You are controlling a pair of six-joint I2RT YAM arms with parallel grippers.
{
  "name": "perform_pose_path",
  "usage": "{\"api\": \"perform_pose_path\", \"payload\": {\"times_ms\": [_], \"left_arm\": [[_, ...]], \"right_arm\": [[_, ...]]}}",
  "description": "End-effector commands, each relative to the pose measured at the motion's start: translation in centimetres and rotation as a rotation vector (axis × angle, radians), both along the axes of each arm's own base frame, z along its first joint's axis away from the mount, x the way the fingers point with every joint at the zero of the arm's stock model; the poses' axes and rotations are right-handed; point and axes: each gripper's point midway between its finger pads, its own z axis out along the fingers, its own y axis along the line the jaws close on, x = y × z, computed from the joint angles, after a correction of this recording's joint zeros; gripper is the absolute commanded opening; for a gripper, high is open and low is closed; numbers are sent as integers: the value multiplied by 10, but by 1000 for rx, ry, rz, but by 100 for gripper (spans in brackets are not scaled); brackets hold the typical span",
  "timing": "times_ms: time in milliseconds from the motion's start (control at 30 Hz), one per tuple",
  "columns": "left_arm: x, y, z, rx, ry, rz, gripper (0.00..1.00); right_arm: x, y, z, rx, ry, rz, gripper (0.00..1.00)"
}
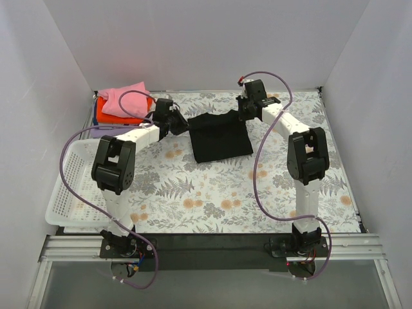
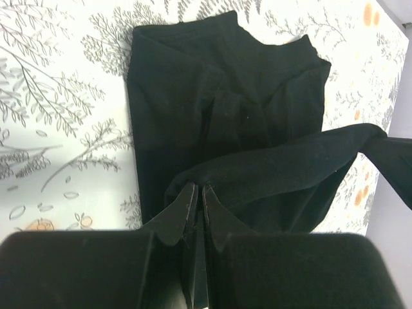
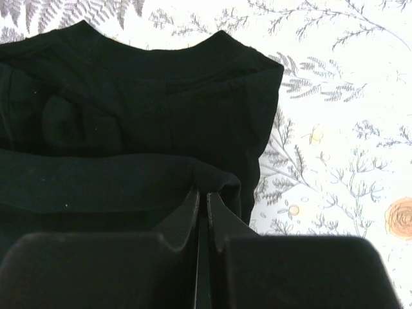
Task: Fold and stack the t-shirts
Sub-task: Fold the tshirt
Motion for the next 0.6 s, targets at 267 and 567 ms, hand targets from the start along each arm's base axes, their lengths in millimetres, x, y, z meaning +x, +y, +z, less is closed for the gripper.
{"api": "perform_pose_path", "payload": {"times_ms": [267, 567], "left_arm": [[86, 31, 108, 17, -229, 118, 91], [20, 33, 76, -10, -149, 43, 93]], "right_arm": [[56, -13, 89, 166, -185, -119, 98], [2, -3, 94, 197, -178, 31, 90]]}}
